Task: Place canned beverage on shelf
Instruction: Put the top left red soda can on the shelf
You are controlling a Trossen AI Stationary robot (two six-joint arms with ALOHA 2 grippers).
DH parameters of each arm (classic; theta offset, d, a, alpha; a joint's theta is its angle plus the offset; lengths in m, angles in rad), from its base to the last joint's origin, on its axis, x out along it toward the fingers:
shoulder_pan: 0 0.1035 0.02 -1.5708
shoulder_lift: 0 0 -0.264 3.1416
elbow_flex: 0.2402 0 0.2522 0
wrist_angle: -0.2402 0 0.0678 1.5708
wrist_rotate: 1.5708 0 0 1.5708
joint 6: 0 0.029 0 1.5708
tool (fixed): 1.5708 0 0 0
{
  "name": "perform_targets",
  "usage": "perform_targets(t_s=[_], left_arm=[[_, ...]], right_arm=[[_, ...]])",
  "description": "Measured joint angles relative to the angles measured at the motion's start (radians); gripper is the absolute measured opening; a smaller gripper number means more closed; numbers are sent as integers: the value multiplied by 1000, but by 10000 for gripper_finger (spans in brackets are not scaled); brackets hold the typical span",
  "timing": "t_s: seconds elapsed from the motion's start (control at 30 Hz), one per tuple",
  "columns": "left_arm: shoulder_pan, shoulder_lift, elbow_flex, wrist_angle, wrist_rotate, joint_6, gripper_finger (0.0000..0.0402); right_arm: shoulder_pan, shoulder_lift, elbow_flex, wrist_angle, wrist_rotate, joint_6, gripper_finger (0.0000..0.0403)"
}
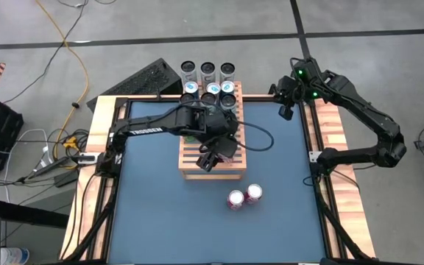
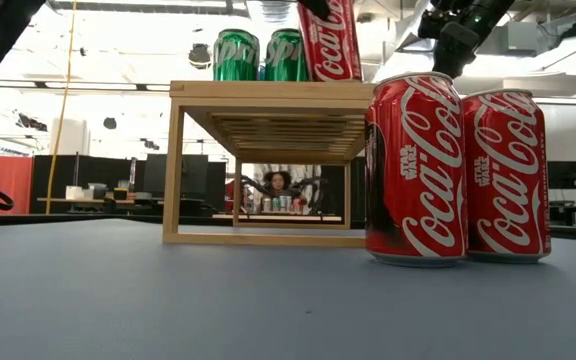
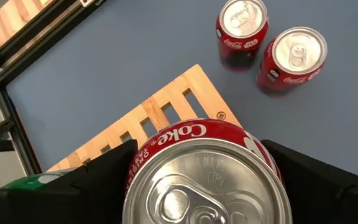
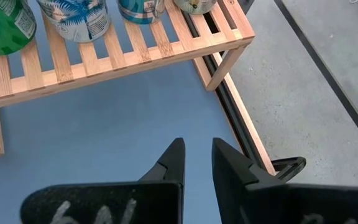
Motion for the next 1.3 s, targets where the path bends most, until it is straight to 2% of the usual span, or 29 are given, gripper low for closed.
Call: perform_targets(t_s=[0.47,0.9,1.17,1.3], left_arm=[[-9,3,-1,66,15,-72,323],[-24,3,3,108,-39,-95,323],[-42,-3,4,149,-137,-61,323],[-75,-5,4,239,-275,13,323]], right_arm=[[0,0,0,8,0,-21,64],[0,0,0,15,-1,-41,64],[0,0,0,17,-1,-45,64],[0,0,0,16,-1,-45,64]])
